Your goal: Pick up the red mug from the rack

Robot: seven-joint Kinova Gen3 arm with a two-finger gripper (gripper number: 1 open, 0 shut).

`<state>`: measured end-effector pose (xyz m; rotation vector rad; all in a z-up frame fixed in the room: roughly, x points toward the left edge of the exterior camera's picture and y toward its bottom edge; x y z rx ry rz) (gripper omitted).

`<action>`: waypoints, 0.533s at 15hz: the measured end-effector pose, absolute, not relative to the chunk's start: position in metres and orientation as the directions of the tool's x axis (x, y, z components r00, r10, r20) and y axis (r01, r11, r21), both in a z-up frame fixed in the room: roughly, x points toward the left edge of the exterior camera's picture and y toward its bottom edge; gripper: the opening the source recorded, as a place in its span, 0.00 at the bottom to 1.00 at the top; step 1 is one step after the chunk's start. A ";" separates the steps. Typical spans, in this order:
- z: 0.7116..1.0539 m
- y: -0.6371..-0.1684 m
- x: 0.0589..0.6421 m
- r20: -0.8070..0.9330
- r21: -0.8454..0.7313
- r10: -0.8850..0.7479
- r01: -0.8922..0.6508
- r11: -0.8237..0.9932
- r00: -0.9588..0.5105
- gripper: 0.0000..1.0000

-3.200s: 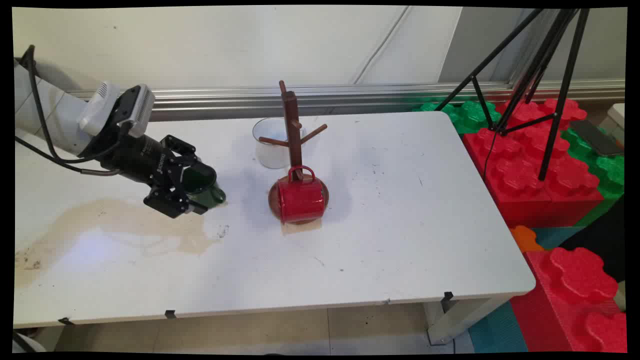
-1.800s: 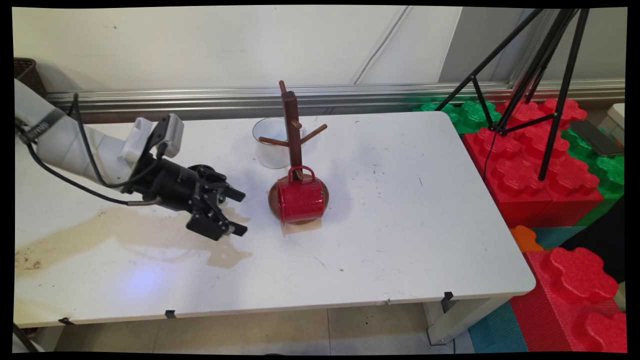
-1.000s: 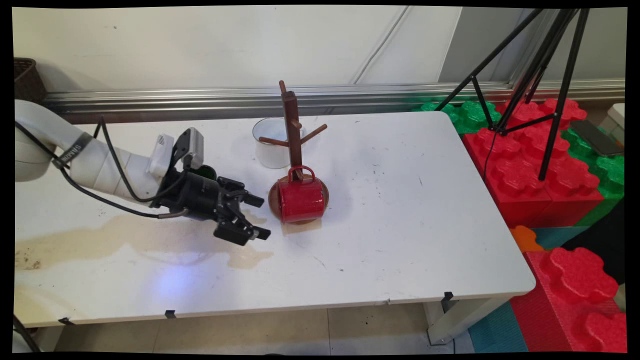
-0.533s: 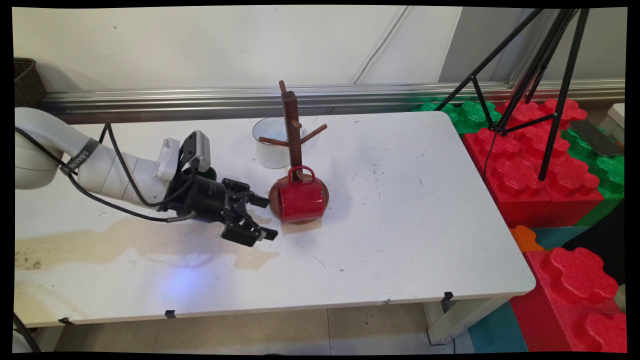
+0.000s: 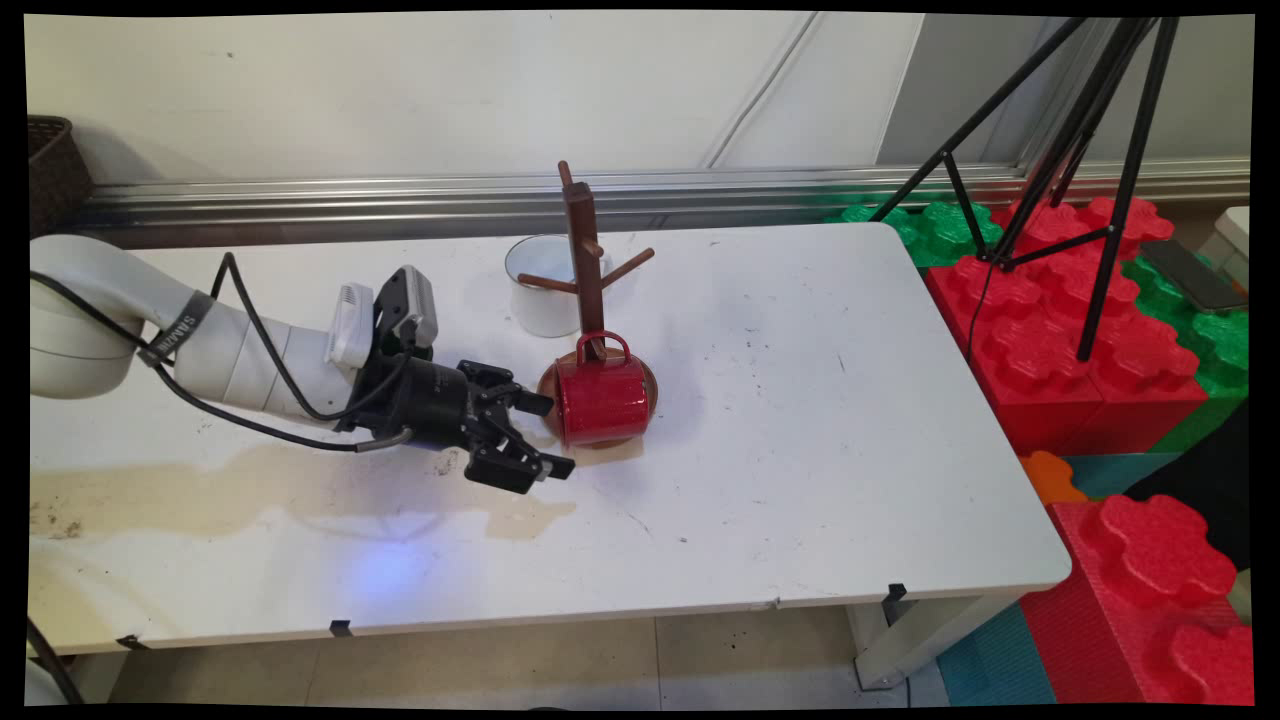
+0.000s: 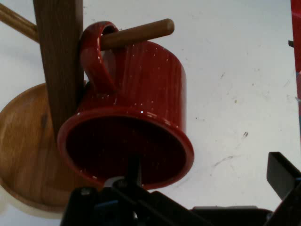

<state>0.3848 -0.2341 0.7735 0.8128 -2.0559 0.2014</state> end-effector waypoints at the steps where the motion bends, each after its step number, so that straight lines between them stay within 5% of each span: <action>1: 0.773 -0.234 0.383 0.792 0.157 -0.472 -0.618 0.770 -0.386 1.00; 8: 0.773 -0.232 0.377 0.799 0.154 -0.470 -0.629 0.762 -0.374 1.00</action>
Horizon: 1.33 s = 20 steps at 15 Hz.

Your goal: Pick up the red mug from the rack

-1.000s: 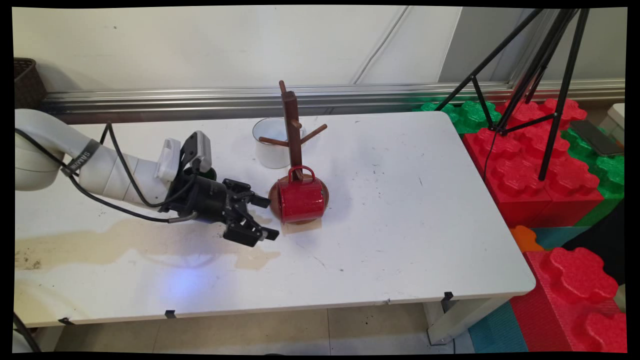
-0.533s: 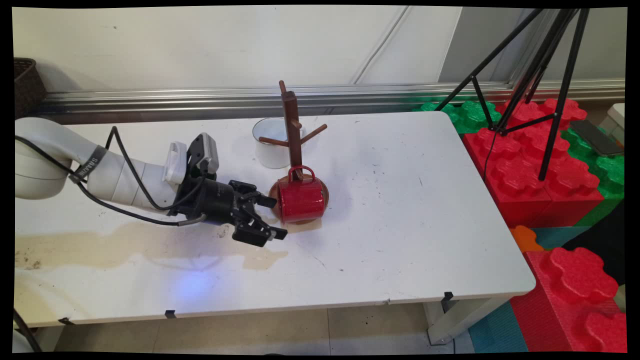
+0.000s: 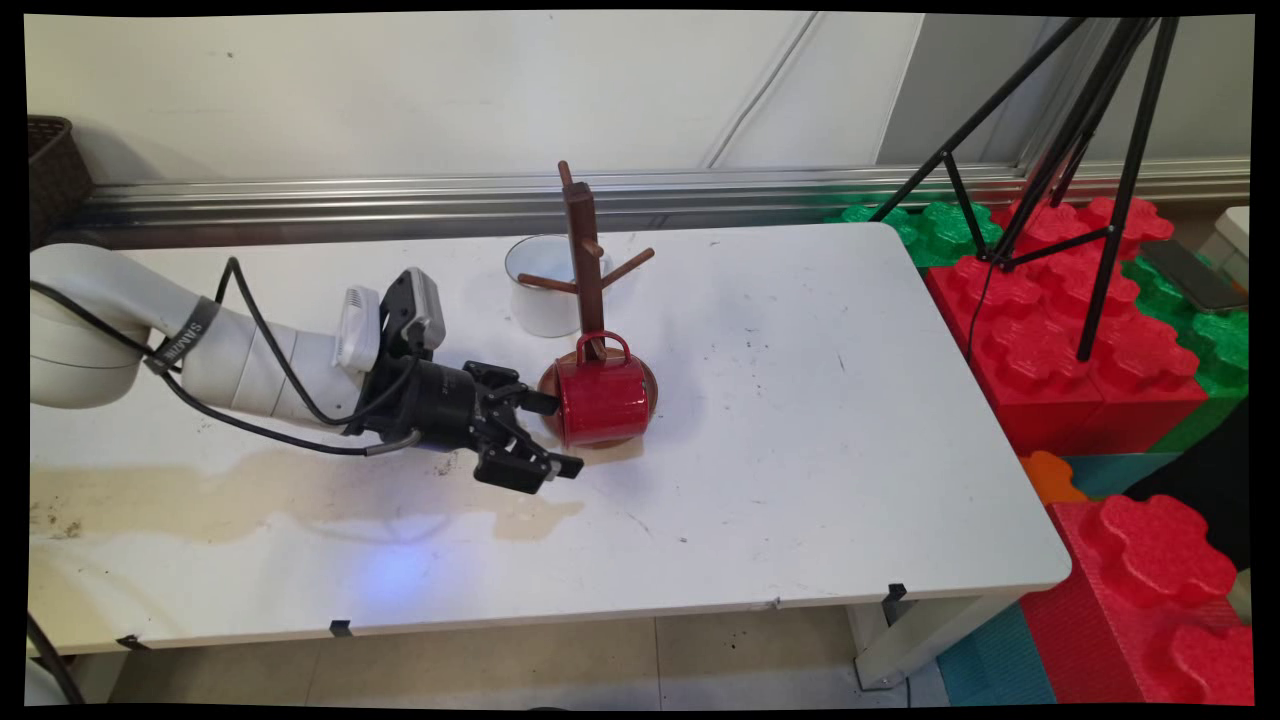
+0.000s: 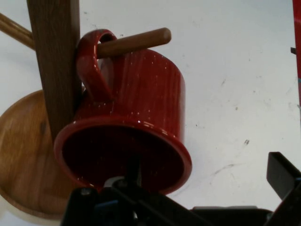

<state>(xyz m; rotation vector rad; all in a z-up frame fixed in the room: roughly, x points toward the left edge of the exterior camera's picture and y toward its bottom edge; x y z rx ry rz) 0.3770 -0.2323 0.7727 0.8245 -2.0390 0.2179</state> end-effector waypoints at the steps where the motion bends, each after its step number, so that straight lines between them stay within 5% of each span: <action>1: 0.773 -0.232 0.376 0.800 0.153 -0.470 -0.630 0.761 -0.373 1.00; 20: 0.772 -0.232 0.365 0.809 0.140 -0.465 -0.650 0.747 -0.360 1.00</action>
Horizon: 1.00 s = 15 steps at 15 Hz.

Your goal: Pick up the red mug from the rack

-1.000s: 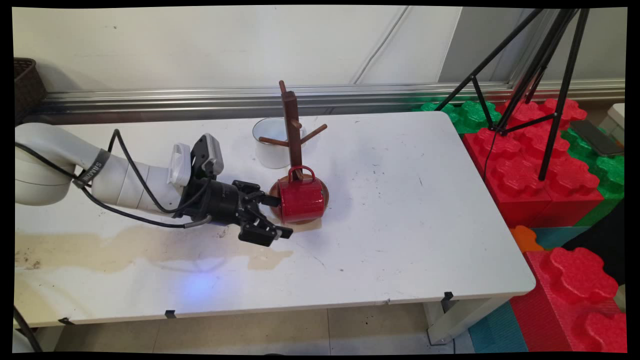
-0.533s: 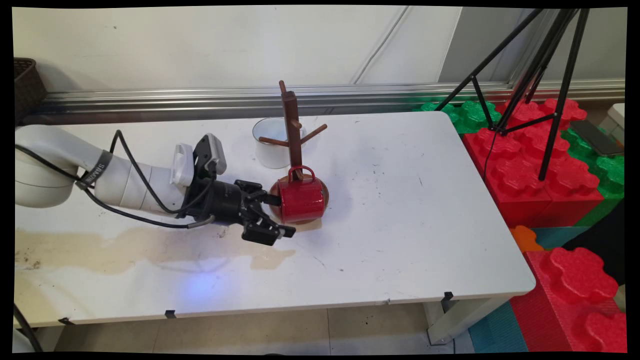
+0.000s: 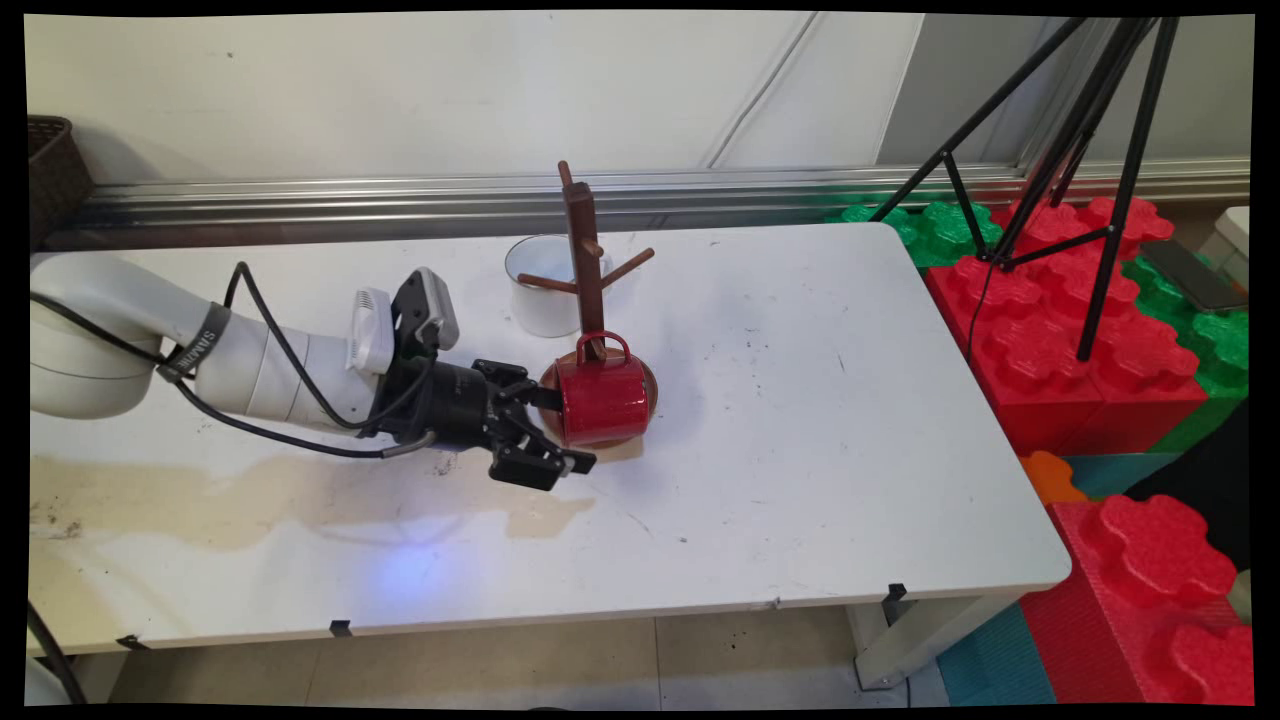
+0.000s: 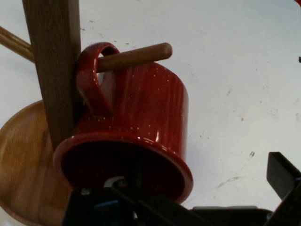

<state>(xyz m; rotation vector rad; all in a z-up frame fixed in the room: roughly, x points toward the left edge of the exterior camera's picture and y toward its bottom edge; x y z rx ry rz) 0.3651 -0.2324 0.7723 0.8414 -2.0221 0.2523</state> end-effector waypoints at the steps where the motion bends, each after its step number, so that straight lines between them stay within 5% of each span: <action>1: 0.772 -0.232 0.365 0.809 0.140 -0.465 -0.650 0.747 -0.360 1.00; 8: 0.771 -0.234 0.360 0.810 0.137 -0.463 -0.653 0.745 -0.359 1.00; 9: 0.770 -0.234 0.360 0.811 0.136 -0.463 -0.654 0.745 -0.358 0.00; 15: 0.770 -0.234 0.358 0.811 0.135 -0.463 -0.656 0.743 -0.357 0.00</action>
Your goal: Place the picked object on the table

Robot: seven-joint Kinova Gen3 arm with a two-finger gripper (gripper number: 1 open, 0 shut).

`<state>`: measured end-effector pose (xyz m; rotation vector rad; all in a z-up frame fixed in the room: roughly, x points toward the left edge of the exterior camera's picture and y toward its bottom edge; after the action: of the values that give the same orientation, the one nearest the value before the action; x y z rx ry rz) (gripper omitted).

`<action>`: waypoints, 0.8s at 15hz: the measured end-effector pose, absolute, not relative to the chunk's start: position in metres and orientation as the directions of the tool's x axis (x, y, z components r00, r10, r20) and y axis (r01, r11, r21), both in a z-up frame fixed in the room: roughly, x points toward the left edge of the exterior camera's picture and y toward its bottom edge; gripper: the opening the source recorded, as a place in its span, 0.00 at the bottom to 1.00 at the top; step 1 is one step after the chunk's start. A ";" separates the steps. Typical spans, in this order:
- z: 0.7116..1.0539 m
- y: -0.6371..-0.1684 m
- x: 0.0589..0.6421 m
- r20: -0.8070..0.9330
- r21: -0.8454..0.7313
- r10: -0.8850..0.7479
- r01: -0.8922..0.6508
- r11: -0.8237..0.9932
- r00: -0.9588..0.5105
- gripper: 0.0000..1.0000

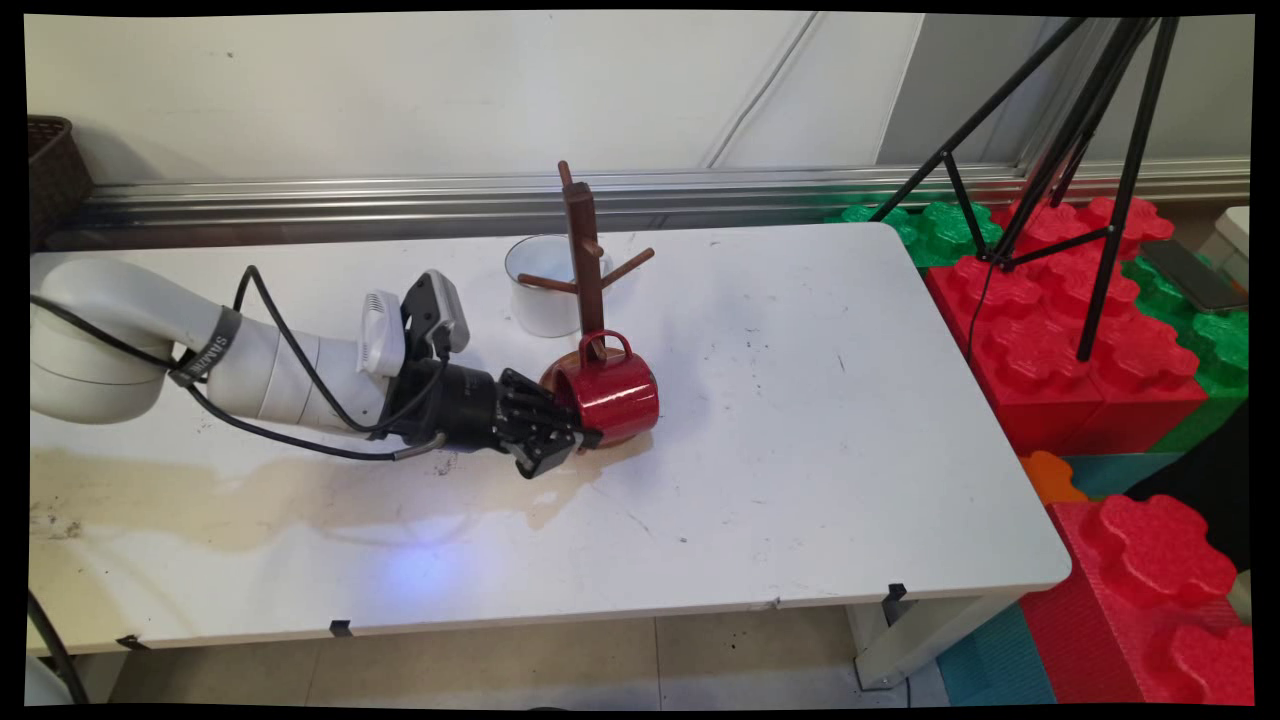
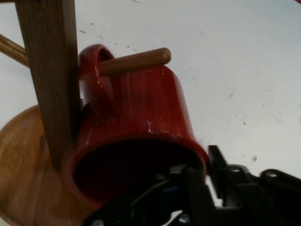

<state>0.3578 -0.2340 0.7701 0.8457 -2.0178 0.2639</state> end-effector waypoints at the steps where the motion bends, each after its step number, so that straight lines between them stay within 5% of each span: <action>1: 0.770 -0.234 0.358 0.811 0.135 -0.462 -0.656 0.743 -0.357 0.00; 12: 0.774 -0.234 0.360 0.811 0.130 -0.460 -0.654 0.745 -0.362 0.00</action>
<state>0.3596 -0.2338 0.7743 0.8413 -2.0225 0.2666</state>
